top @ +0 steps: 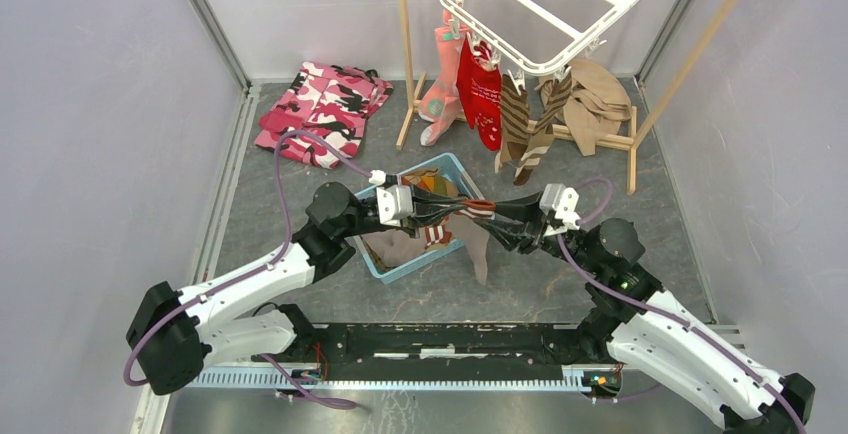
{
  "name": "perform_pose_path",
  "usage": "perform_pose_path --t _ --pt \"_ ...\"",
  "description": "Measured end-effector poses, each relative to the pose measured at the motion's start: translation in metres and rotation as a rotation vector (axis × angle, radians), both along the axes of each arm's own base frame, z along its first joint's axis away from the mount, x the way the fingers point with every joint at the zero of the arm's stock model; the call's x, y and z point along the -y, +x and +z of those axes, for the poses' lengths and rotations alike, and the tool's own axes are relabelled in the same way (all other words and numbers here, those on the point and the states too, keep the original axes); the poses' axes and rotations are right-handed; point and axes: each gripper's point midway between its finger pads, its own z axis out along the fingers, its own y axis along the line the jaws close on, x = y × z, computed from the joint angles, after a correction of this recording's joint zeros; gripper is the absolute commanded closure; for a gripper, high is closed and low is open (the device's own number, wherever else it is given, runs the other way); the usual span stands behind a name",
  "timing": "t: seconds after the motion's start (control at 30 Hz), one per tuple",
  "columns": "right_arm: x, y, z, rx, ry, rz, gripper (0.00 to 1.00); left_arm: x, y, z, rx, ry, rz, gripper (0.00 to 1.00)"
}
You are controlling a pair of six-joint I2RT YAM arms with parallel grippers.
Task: Clip the socks to the hanger
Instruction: Pick up the sock from the bin, then move the clothesline to the center of the board.
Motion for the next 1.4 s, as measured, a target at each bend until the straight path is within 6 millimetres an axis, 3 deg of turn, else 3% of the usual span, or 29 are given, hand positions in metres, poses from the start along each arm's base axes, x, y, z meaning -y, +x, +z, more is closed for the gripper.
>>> perform_pose_path --t 0.13,0.23,0.4,0.43,0.5,0.57,0.67,0.8,0.9,1.0,1.17,1.27,1.4 --pt "-0.005 -0.001 -0.001 -0.010 0.002 0.026 0.91 0.000 -0.001 0.004 0.002 -0.014 -0.002 0.98" --pt "-0.006 -0.001 -0.002 -0.017 0.005 0.030 1.00 -0.001 0.000 0.003 -0.007 -0.017 0.002 0.93" --pt "0.001 0.000 0.005 -0.002 0.029 -0.005 1.00 -0.004 0.007 0.002 -0.050 -0.035 0.050 0.34" --pt "0.004 0.001 0.007 0.002 0.034 -0.025 1.00 -0.006 0.011 0.002 -0.077 -0.045 0.077 0.26" --pt "0.014 0.007 0.010 0.005 0.045 -0.092 1.00 -0.011 0.021 0.001 -0.135 -0.065 0.135 0.17" --pt "0.026 0.015 0.010 -0.003 0.051 -0.168 1.00 -0.020 0.035 0.002 -0.194 -0.088 0.202 0.15" --pt "0.047 0.028 0.009 -0.022 0.060 -0.306 1.00 -0.044 0.073 0.001 -0.322 -0.129 0.317 0.13" --pt "0.077 0.043 0.008 -0.056 0.067 -0.486 1.00 -0.094 0.154 0.003 -0.515 -0.228 0.526 0.01" --pt "0.097 0.049 0.009 -0.074 0.082 -0.597 1.00 -0.114 0.201 -0.002 -0.611 -0.275 0.658 0.01" --pt "0.119 0.053 0.011 -0.091 0.108 -0.704 1.00 -0.119 0.252 -0.002 -0.650 -0.295 0.768 0.03" --pt "0.137 0.058 0.010 -0.115 0.119 -0.806 1.00 -0.114 0.331 -0.005 -0.612 -0.279 0.867 0.04" --pt "0.142 0.059 0.008 -0.123 0.118 -0.837 1.00 -0.111 0.370 -0.012 -0.566 -0.257 0.920 0.07" --pt "0.146 0.060 0.007 -0.130 0.119 -0.857 1.00 -0.107 0.405 -0.019 -0.517 -0.238 0.965 0.22"
